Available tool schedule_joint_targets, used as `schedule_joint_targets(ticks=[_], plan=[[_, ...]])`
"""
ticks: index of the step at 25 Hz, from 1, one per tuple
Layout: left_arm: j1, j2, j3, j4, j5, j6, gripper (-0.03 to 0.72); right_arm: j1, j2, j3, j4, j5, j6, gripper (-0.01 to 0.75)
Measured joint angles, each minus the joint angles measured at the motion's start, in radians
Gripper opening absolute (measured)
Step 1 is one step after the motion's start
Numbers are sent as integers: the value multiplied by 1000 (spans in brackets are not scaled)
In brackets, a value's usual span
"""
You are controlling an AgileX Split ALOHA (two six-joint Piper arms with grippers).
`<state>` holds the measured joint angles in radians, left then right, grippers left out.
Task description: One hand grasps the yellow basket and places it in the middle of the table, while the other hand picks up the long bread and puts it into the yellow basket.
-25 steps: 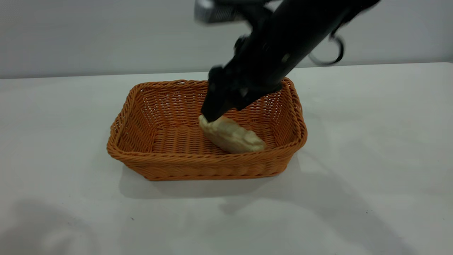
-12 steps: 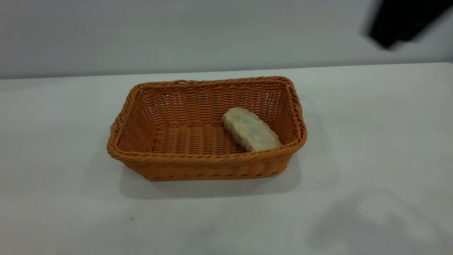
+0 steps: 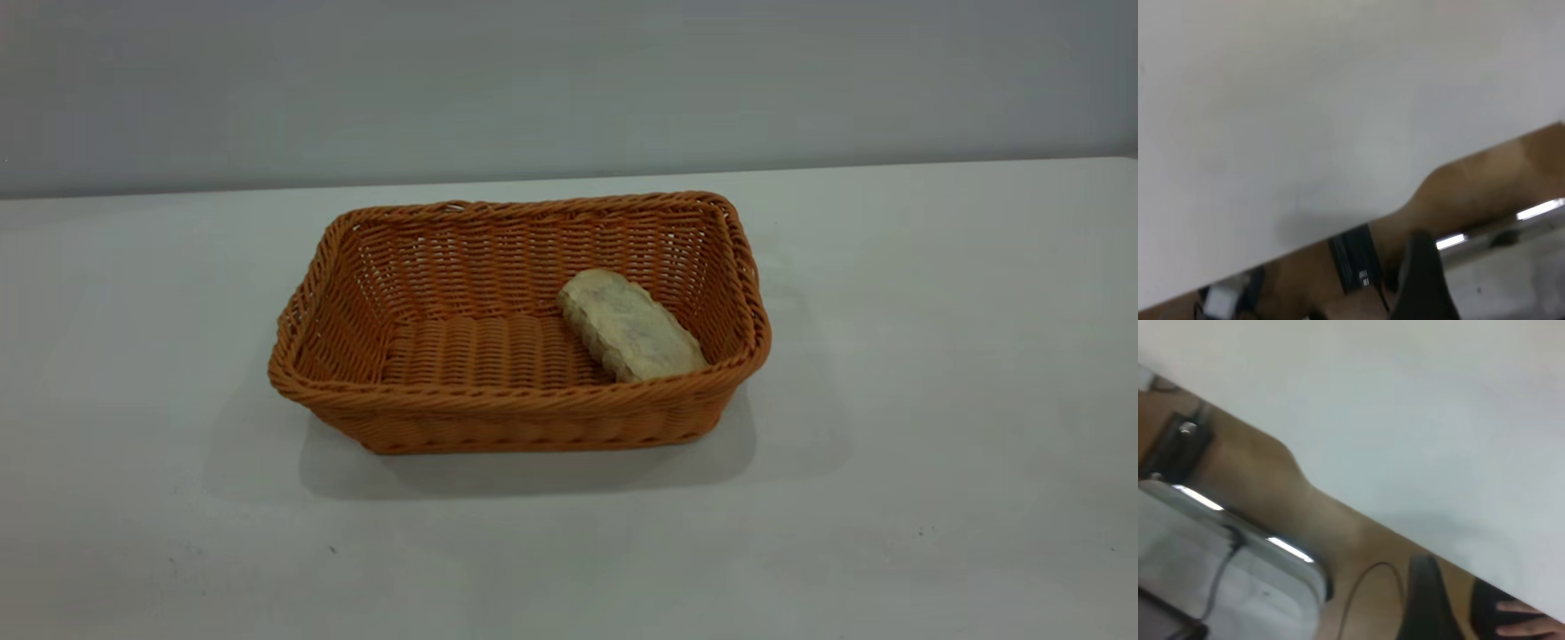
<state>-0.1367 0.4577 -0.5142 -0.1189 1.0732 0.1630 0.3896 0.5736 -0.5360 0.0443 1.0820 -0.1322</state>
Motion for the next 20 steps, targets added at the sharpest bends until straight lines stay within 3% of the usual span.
schedule_joint_targets(ticks=[8, 20], plan=[[0, -68, 25, -53, 38, 0, 584, 0, -224, 64, -13, 30, 2, 561], [0, -68, 26, -53, 39, -1, 584, 0, -257, 64, -14, 33, 2, 561]])
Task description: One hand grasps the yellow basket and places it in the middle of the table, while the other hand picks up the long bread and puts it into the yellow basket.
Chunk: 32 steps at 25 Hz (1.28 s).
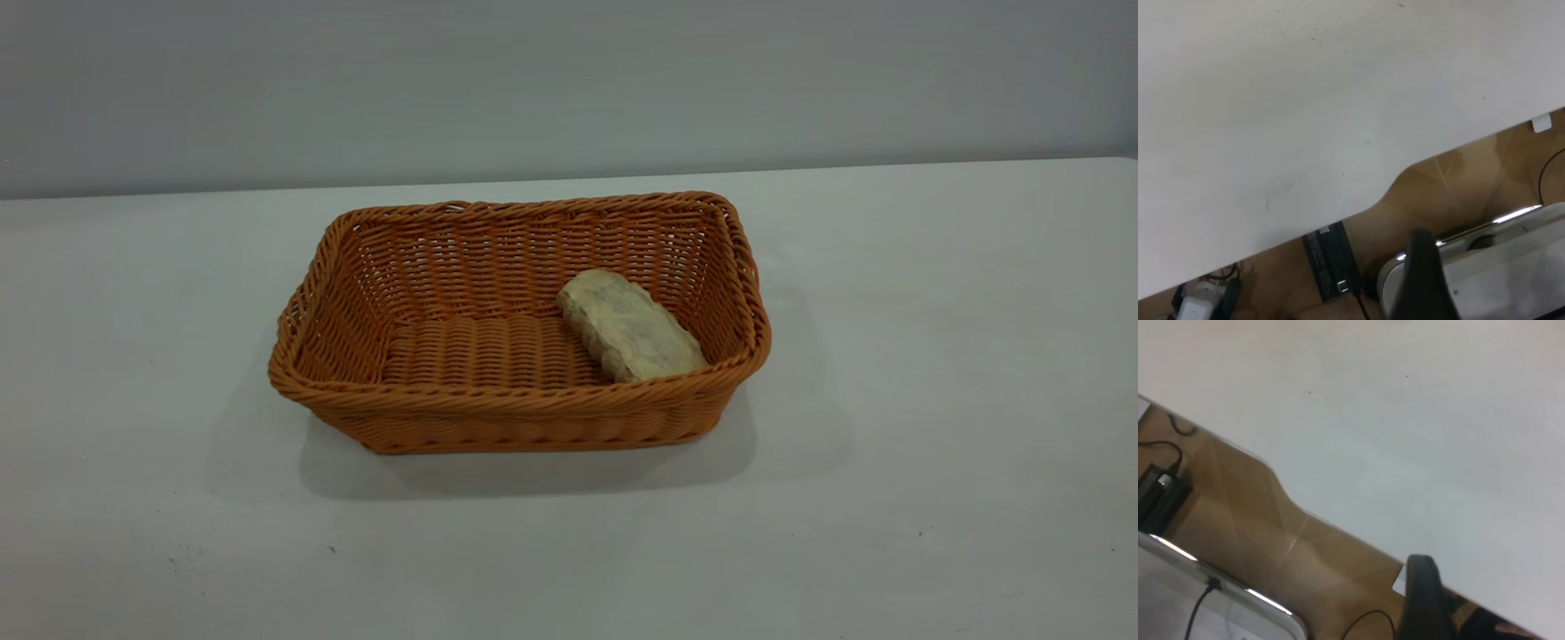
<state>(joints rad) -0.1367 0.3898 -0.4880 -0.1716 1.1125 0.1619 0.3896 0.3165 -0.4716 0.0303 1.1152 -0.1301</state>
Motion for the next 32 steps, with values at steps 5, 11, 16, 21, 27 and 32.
schedule_joint_targets(ticks=[5, 11, 16, 21, 27, 32], plan=[[0, 0, 0, 0, 0, 0, 584, -147, -82, 0, 4, 1, 0, 561], [117, -31, 0, -1, 0, 0, 584, -356, -279, 0, 4, 8, 0, 560], [216, -162, 0, -2, 3, 0, 584, -375, -333, 0, 4, 15, 0, 560], [233, -331, 0, -3, 13, 0, 584, -376, -333, 0, 4, 16, 0, 560], [222, -409, 0, -5, 25, 0, 584, -376, -333, 0, 4, 16, 0, 560], [221, -413, 0, -7, 26, 0, 584, -376, -333, 0, 4, 16, 0, 560]])
